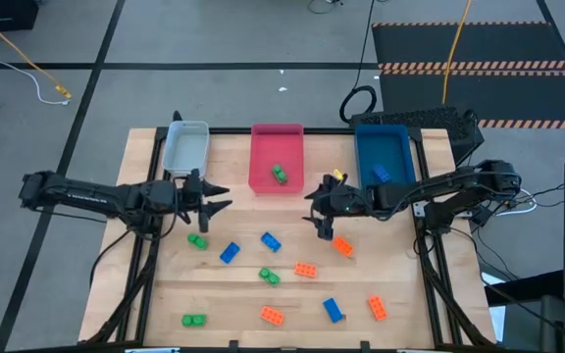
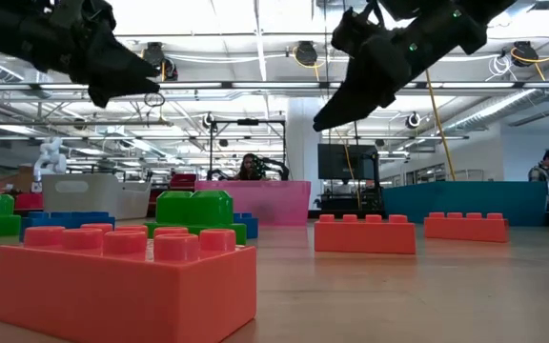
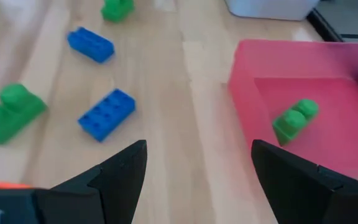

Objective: Sort & place blocks by color
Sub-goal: Put the orange game piece into the white bin

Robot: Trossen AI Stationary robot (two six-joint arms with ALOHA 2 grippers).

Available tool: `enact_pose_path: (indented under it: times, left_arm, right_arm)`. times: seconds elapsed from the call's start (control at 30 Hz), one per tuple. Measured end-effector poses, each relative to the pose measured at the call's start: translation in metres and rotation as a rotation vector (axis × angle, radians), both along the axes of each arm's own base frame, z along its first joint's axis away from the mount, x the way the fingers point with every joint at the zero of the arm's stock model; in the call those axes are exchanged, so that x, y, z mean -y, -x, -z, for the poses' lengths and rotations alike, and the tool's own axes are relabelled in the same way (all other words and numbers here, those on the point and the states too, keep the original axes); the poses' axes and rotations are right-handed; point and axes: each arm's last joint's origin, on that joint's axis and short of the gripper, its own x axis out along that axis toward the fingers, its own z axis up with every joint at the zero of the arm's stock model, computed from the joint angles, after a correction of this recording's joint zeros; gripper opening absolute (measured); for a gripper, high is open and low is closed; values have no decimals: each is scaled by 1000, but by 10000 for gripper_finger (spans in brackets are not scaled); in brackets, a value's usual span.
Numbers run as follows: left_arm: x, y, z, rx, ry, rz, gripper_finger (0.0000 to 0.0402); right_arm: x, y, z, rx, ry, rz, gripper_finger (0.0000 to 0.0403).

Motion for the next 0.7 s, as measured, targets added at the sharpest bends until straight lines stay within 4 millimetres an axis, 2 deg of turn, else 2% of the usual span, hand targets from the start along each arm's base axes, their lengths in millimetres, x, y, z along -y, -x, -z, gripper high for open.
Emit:
enact_pose_path:
  times: [0.17,0.37,0.5,0.7]
  left_arm:
    - [6,-7,-25,-152,17,-6,186]
    - [13,-31,-50,-364,31,-15,186]
    - [12,-42,-50,-601,123,-108,186]
    - [15,-45,-38,-990,190,-164,186]
  right_arm:
    - [5,0,0,-5,45,7,285]
    - [17,1,1,-26,57,46,285]
    - [18,5,7,-50,56,46,285]
    - [19,16,27,-110,65,42,285]
